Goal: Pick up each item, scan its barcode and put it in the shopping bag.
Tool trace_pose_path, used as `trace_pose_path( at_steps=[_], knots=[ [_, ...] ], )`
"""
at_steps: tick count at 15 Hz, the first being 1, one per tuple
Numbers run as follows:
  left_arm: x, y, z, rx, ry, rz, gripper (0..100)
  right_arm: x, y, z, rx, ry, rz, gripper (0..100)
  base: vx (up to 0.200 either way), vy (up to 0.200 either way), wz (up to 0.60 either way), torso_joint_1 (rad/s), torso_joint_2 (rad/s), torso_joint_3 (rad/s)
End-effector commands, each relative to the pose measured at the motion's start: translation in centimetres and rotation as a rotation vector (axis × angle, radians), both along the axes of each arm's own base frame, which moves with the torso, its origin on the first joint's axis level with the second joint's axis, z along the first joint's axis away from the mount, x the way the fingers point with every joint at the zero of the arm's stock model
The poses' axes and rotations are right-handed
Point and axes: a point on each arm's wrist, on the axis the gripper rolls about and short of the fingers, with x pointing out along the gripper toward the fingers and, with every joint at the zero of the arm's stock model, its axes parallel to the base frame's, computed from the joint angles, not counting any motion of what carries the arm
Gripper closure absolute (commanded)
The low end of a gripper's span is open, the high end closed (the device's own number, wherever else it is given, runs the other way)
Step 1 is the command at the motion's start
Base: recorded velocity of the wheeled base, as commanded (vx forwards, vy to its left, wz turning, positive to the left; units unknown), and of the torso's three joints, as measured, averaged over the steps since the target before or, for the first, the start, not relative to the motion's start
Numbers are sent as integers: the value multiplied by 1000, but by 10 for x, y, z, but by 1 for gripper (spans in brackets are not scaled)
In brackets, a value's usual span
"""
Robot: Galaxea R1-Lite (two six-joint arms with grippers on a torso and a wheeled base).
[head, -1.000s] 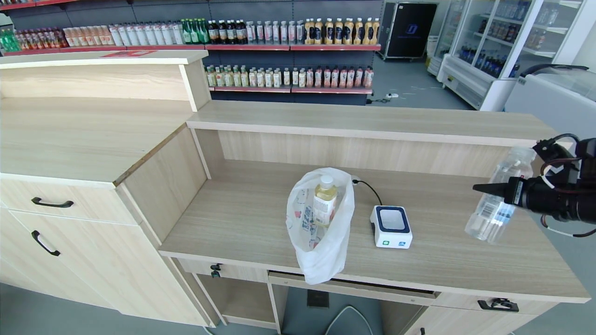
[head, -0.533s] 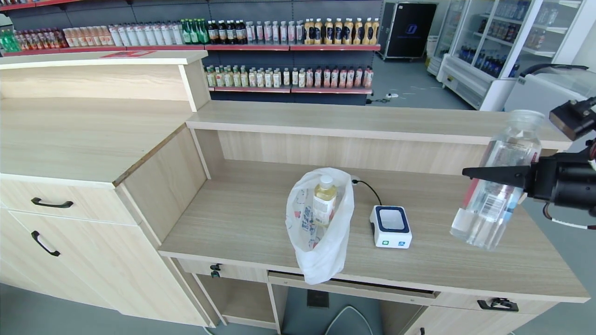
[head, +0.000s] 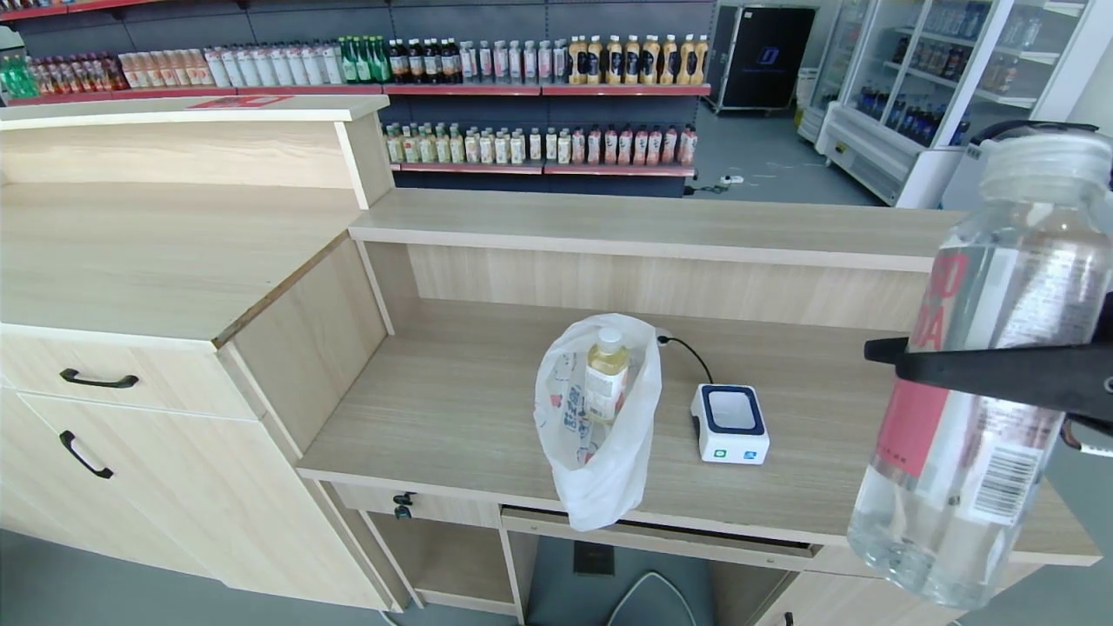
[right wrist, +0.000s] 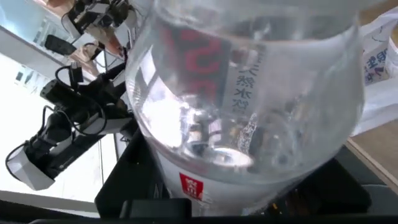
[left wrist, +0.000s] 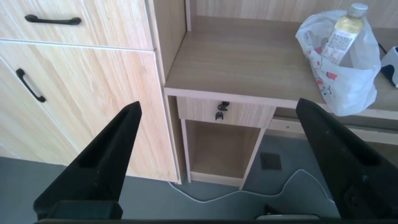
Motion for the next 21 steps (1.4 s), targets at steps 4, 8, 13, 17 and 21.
trace_pose_path(
  at_steps=[4,8,13,17,21],
  knots=[
    [0,0,0,0,-1,0,0,-14,-2,7,14,-45,7,100,0,0,0,0,0,0],
    [0,0,0,0,-1,0,0,-17,-4,1,-9,-6,-30,100,0,0,0,0,0,0],
    [0,0,0,0,-1,0,0,-20,-5,-1,-10,-4,-33,100,0,0,0,0,0,0],
    [0,0,0,0,-1,0,0,-25,-4,-7,-17,7,-13,100,0,0,0,0,0,0],
    [0,0,0,0,-1,0,0,-23,0,-8,-30,8,-35,100,0,0,0,0,0,0]
  ],
)
